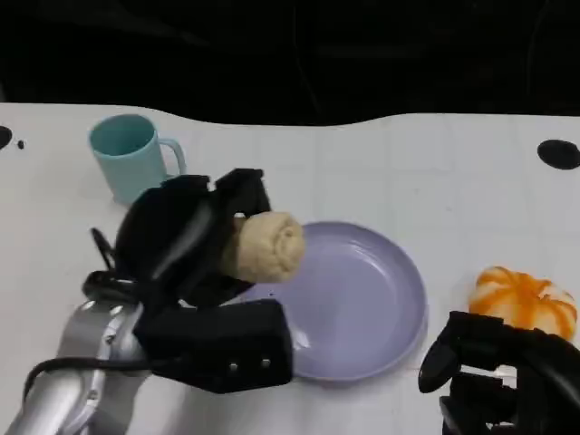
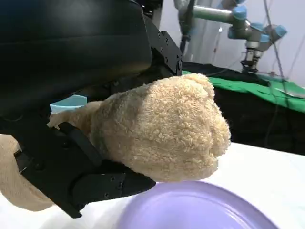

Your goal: Grasp the towel on the left side of the plate with the left hand and place it into the plate.

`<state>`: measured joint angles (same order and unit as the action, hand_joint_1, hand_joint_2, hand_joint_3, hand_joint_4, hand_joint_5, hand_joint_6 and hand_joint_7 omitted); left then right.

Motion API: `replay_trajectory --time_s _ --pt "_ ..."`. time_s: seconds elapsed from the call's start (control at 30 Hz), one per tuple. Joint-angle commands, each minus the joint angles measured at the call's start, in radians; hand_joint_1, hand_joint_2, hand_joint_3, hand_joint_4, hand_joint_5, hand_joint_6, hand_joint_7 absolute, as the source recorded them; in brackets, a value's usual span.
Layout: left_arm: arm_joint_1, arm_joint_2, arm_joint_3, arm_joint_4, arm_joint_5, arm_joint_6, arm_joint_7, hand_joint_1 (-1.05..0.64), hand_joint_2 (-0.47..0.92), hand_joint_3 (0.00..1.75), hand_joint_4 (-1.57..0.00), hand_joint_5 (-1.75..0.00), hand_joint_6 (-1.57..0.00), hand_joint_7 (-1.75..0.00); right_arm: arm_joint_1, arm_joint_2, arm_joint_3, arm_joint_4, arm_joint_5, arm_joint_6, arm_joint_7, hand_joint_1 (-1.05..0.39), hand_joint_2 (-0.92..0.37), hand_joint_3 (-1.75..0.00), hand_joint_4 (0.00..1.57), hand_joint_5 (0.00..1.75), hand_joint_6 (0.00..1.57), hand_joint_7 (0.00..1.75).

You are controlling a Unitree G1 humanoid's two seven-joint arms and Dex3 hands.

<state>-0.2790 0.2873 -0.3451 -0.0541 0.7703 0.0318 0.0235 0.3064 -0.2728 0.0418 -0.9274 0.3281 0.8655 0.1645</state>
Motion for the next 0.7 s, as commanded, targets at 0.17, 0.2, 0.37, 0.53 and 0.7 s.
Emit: replay_trajectory --time_s 0.17,0.2,0.37,0.53,0.7 --pt "-0.065 -0.076 -0.059 0.017 0.02 0.039 -0.05 -0.23 0.43 1.15 -0.96 -1.75 -0.73 -1.75 0.005 -0.008 0.032 -0.01 -0.012 0.0 -0.013 -0.01 -0.53 -1.2 0.67 1.74 0.65 1.48" --pt "-0.072 -0.083 -0.065 0.022 0.019 0.047 -0.062 -0.23 0.44 1.13 -0.94 -1.75 -0.71 -1.75 0.005 -0.007 0.034 -0.01 -0.01 0.001 -0.014 -0.01 -0.53 -1.2 0.67 1.73 0.65 1.48" --pt "-0.113 -0.12 -0.095 0.052 0.014 0.094 -0.126 -0.23 0.51 1.04 -0.93 -1.75 -0.7 -1.75 0.006 -0.007 0.039 -0.022 -0.005 0.006 -0.014 -0.02 -0.51 -1.21 0.68 1.73 0.65 1.48" --pt "-0.142 -0.14 -0.126 0.066 0.024 0.131 -0.169 -0.23 0.52 1.05 -0.91 -1.75 -0.71 -1.7 0.004 0.003 0.029 -0.03 0.012 0.026 -0.017 -0.02 -0.5 -1.24 0.67 1.74 0.66 1.48" --pt "-0.172 -0.163 -0.15 0.068 0.013 0.191 -0.264 -0.26 0.7 0.61 -0.74 -1.63 -0.9 -0.68 0.002 0.002 0.025 -0.029 0.016 0.028 -0.016 -0.01 -0.49 -1.26 0.68 1.75 0.67 1.48"
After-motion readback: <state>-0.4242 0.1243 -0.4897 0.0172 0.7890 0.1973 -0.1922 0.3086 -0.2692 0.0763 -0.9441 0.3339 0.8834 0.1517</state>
